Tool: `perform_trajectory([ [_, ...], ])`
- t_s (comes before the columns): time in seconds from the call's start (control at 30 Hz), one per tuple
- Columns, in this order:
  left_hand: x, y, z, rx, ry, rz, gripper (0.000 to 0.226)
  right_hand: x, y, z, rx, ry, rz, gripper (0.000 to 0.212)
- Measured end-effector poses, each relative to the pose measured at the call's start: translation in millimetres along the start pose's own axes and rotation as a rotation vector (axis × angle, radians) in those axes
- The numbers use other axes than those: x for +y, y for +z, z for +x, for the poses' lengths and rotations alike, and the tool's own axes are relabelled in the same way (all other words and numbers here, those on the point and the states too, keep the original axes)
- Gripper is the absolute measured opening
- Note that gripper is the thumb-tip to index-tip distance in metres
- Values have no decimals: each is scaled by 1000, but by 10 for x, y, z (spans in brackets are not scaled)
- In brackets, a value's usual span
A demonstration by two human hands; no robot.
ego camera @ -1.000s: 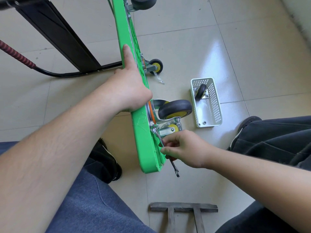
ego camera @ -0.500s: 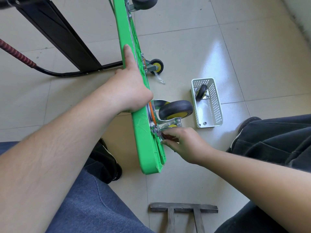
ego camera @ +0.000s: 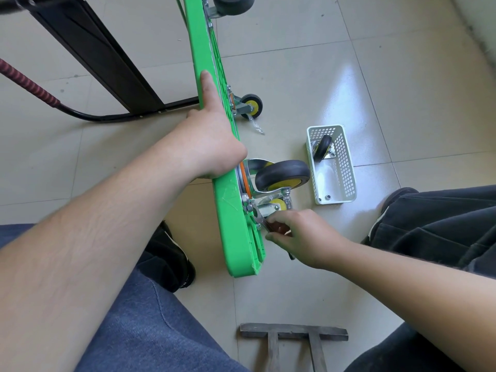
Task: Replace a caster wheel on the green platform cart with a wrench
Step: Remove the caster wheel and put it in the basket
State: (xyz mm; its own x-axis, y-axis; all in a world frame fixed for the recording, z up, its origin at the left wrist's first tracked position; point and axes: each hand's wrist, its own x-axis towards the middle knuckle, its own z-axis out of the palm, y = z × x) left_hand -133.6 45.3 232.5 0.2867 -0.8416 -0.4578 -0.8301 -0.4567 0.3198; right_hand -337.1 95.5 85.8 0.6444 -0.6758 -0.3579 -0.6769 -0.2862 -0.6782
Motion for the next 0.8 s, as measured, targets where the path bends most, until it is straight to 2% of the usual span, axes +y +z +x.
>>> perform_trajectory([
  [0.2, 3, -8, -9, -10, -3, -10, 112, -52, -70, -158, -67, 119, 83, 16],
  [0.33, 2, -8, -6, -7, 0, -11, 111, -207, -138, -279, -149, 231, 415, 13],
  [0.47, 10, -6, -19, -5, -3, -13, 111, -351, -176, -333, -153, 356, 693, 18],
  [0.8, 26, -17, -31, 2, -3, -14, 111, -433, -159, -244, -161, 366, 723, 20],
])
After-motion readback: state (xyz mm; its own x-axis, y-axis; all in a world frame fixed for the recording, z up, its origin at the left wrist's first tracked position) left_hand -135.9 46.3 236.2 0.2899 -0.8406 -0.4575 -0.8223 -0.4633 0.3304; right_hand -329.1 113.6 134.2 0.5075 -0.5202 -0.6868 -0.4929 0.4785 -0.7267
